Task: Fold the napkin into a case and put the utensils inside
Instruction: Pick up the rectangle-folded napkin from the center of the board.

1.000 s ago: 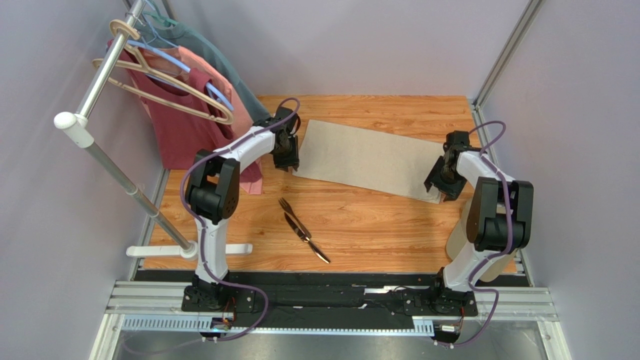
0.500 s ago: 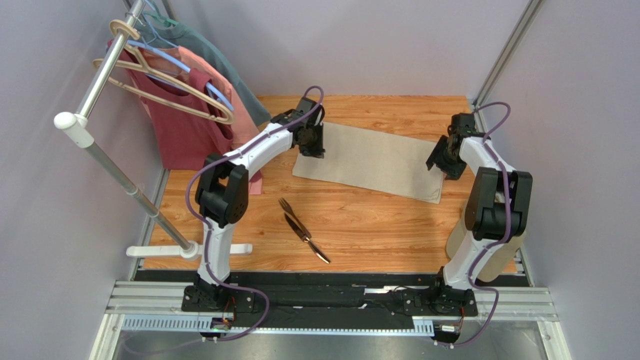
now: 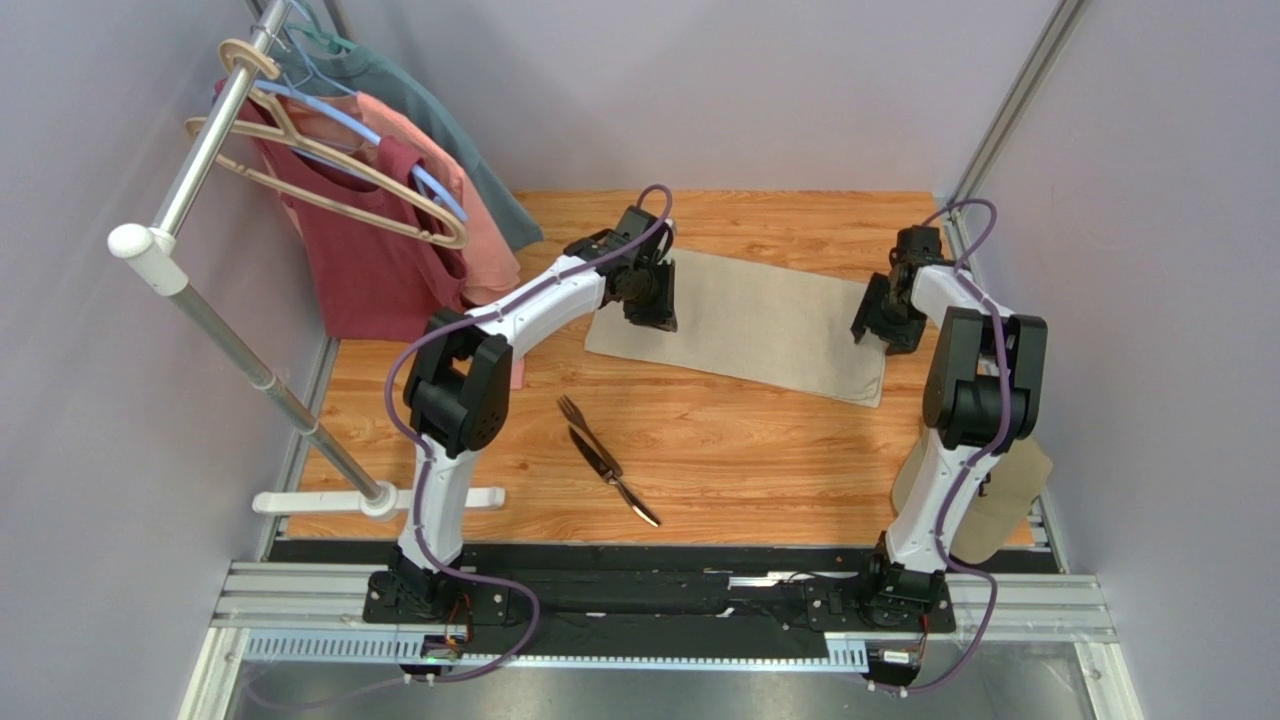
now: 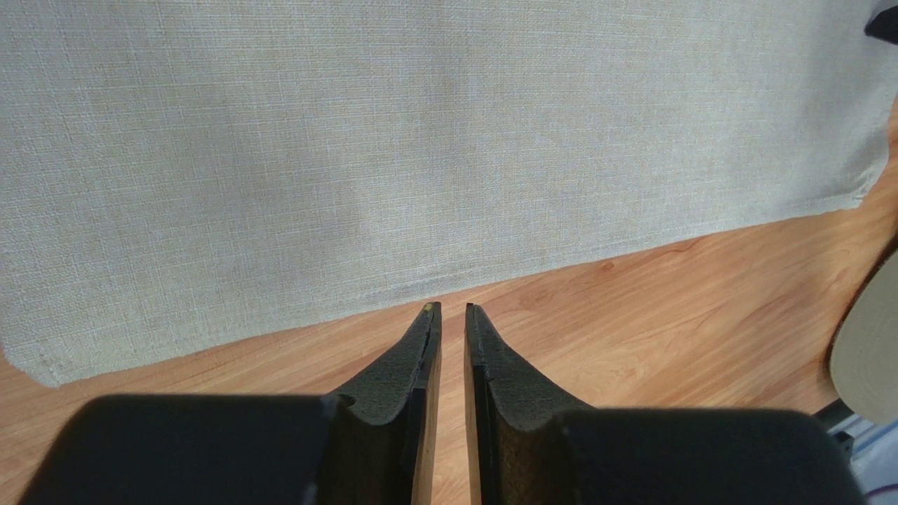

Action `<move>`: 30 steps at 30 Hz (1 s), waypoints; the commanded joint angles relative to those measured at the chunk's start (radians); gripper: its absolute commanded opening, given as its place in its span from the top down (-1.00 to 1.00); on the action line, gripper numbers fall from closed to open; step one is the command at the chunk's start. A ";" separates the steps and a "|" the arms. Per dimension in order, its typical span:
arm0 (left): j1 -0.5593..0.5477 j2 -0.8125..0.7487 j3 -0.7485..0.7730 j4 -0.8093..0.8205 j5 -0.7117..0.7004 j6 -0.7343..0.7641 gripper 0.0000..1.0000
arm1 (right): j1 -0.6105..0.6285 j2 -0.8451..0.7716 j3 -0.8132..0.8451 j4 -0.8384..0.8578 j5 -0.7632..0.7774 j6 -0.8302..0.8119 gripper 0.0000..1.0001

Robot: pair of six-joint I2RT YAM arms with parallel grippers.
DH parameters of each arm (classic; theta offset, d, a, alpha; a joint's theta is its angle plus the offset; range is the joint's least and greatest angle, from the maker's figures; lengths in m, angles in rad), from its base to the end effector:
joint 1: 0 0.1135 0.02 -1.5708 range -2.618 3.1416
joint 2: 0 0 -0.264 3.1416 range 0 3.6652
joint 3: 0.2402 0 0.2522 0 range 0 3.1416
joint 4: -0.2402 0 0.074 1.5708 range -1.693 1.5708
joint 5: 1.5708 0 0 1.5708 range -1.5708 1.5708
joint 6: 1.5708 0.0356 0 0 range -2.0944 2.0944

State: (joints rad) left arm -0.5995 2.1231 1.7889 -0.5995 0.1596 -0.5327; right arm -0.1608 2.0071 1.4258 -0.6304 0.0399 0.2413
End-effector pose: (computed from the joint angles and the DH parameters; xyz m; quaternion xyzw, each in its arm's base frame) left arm 0.3886 -0.2724 0.2268 0.0566 0.9453 -0.2313 0.2229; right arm 0.4023 -0.0667 0.1658 0.1999 0.9632 -0.0124 0.1792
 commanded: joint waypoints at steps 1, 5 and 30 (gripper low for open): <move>0.004 -0.002 0.046 0.044 0.034 0.003 0.56 | -0.006 0.047 -0.021 0.021 -0.026 -0.008 0.06; -0.002 0.034 0.089 0.059 0.058 -0.003 0.54 | 0.003 0.027 -0.042 0.049 0.014 -0.008 0.52; -0.161 0.365 0.279 0.144 0.086 -0.519 0.75 | -0.046 -0.205 0.013 -0.086 0.092 -0.002 1.00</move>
State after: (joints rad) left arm -0.7006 2.4527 2.0125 -0.4454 0.2157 -0.9634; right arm -0.1875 1.8950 1.4071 -0.6739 0.0978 0.2348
